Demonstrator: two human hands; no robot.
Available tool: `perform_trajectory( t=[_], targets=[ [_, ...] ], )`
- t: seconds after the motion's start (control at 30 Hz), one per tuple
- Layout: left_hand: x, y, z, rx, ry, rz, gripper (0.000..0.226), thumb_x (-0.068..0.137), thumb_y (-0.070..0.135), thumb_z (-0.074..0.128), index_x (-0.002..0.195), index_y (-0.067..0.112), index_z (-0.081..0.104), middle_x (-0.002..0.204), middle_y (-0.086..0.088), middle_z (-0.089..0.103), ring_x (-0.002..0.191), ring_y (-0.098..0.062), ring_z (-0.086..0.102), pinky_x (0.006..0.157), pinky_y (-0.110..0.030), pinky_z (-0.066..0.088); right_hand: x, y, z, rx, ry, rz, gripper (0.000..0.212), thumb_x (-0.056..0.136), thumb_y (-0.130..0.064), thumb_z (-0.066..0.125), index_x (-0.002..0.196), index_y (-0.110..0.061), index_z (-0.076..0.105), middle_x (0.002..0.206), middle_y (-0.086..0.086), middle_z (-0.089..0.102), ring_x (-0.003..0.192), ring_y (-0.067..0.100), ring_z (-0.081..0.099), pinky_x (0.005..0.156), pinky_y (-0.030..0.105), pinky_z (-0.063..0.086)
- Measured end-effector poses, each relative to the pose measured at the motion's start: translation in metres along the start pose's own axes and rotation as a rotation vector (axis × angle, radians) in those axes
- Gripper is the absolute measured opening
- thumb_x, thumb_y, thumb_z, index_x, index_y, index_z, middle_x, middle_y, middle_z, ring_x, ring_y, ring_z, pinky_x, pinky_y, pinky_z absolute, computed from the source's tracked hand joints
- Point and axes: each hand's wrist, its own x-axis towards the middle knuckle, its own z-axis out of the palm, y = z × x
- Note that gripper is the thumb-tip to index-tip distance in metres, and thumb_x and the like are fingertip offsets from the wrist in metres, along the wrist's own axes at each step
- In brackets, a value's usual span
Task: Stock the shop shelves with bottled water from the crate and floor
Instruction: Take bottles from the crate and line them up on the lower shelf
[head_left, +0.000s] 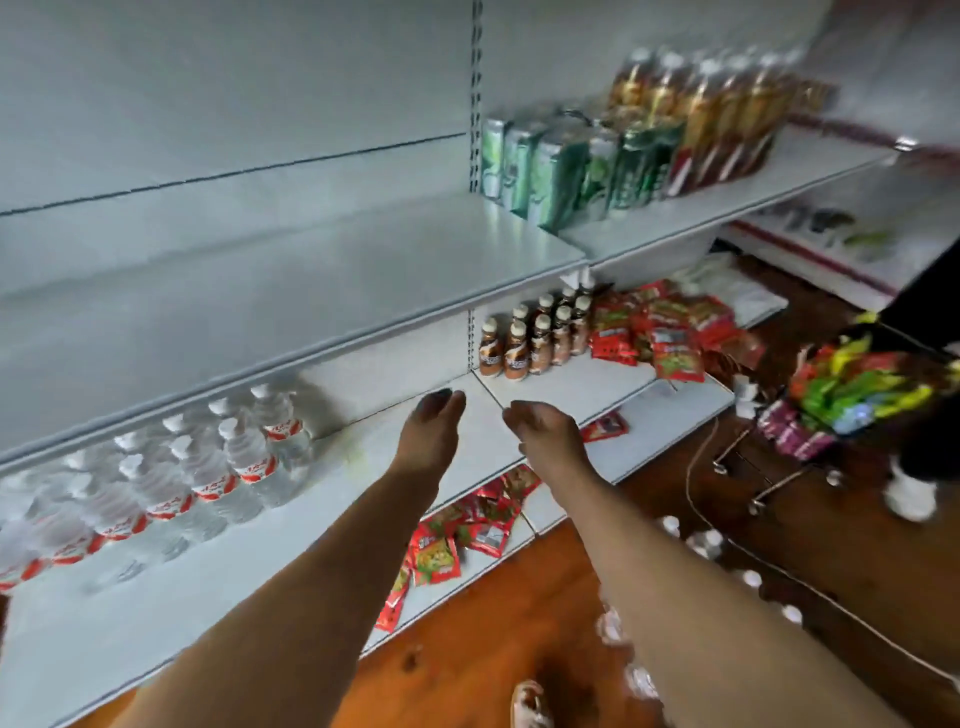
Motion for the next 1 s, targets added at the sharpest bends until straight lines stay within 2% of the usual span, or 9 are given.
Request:
perform_trajectory(
  t=[0.07, 0.17, 0.3, 0.37, 0.57, 0.73, 0.87, 0.97, 1.0],
  targets=[
    [-0.034, 0.019, 0.038, 0.022, -0.111, 0.016, 0.025, 0.094, 0.026, 0.050, 0.113, 0.012, 0.059, 0.117, -0.012, 0.060, 0.107, -0.023, 0.053, 0.088, -0.030, 0.036, -0.036, 0.000, -0.056, 0.059, 0.107, 0.029, 0.033, 0.088, -0.027, 0.061, 0.115, -0.009, 0.061, 0.097, 0.002, 0.063, 0.086, 0.014, 0.056, 0.079, 0.032, 0.046],
    [-0.093, 0.035, 0.099, 0.058, -0.298, 0.045, 0.024, 0.094, 0.026, 0.050, 0.113, 0.013, 0.058, 0.118, -0.009, 0.060, 0.105, -0.021, 0.053, 0.088, -0.028, 0.036, -0.098, 0.012, -0.137, 0.160, 0.244, 0.076, 0.025, 0.091, -0.020, 0.058, 0.113, -0.008, 0.060, 0.091, -0.005, 0.062, 0.088, 0.008, 0.056, 0.089, 0.031, 0.042],
    [-0.174, 0.033, 0.181, 0.112, -0.517, 0.119, 0.025, 0.095, 0.025, 0.049, 0.113, 0.010, 0.059, 0.110, -0.008, 0.060, 0.093, -0.018, 0.054, 0.083, -0.029, 0.041, -0.182, 0.048, -0.230, 0.150, 0.482, 0.118, 0.030, 0.091, -0.020, 0.058, 0.115, -0.003, 0.060, 0.111, 0.011, 0.064, 0.109, 0.022, 0.058, 0.102, 0.038, 0.044],
    [-0.213, 0.024, 0.220, 0.147, -0.595, 0.132, 0.027, 0.094, 0.027, 0.050, 0.112, 0.010, 0.061, 0.107, -0.006, 0.062, 0.090, -0.016, 0.056, 0.080, -0.027, 0.043, -0.224, 0.071, -0.267, 0.141, 0.575, 0.154, 0.028, 0.091, -0.023, 0.057, 0.114, -0.007, 0.062, 0.110, 0.008, 0.064, 0.110, 0.023, 0.058, 0.101, 0.041, 0.044],
    [-0.329, -0.036, 0.322, 0.254, -0.793, 0.078, 0.023, 0.095, 0.033, 0.047, 0.112, 0.022, 0.058, 0.106, 0.003, 0.061, 0.092, -0.012, 0.055, 0.080, -0.024, 0.043, -0.346, 0.161, -0.356, 0.179, 0.707, 0.355, 0.031, 0.091, -0.029, 0.057, 0.118, -0.015, 0.060, 0.111, -0.001, 0.061, 0.115, 0.020, 0.055, 0.103, 0.039, 0.043],
    [-0.387, -0.111, 0.379, 0.345, -0.906, -0.080, 0.033, 0.094, 0.037, 0.048, 0.118, 0.016, 0.059, 0.124, -0.005, 0.059, 0.114, -0.024, 0.054, 0.094, -0.034, 0.042, -0.419, 0.248, -0.399, 0.128, 0.724, 0.537, 0.040, 0.092, -0.035, 0.055, 0.124, -0.012, 0.056, 0.127, 0.004, 0.059, 0.119, 0.021, 0.053, 0.105, 0.035, 0.040],
    [-0.392, -0.169, 0.420, 0.473, -0.997, -0.157, 0.037, 0.096, 0.034, 0.046, 0.126, 0.014, 0.053, 0.122, 0.003, 0.052, 0.121, -0.020, 0.049, 0.105, -0.036, 0.035, -0.433, 0.313, -0.410, 0.097, 0.703, 0.643, 0.080, 0.074, -0.070, 0.048, 0.116, -0.004, 0.061, 0.117, 0.011, 0.063, 0.110, 0.024, 0.056, 0.094, 0.031, 0.041],
    [-0.385, -0.224, 0.455, 0.598, -1.050, -0.231, 0.038, 0.097, 0.034, 0.044, 0.129, 0.013, 0.050, 0.129, -0.004, 0.052, 0.122, -0.022, 0.048, 0.099, -0.034, 0.037, -0.428, 0.376, -0.410, 0.189, 0.718, 0.778, 0.035, 0.084, -0.045, 0.057, 0.084, -0.011, 0.064, 0.080, 0.005, 0.062, 0.081, 0.020, 0.056, 0.064, 0.026, 0.039],
    [-0.384, -0.235, 0.457, 0.615, -1.050, -0.250, 0.039, 0.097, 0.034, 0.044, 0.129, 0.013, 0.050, 0.128, -0.004, 0.053, 0.122, -0.022, 0.048, 0.100, -0.034, 0.037, -0.428, 0.389, -0.406, 0.260, 0.748, 0.795, 0.029, 0.085, -0.037, 0.059, 0.084, -0.008, 0.063, 0.077, 0.003, 0.057, 0.077, 0.018, 0.052, 0.060, 0.026, 0.036]
  ],
)
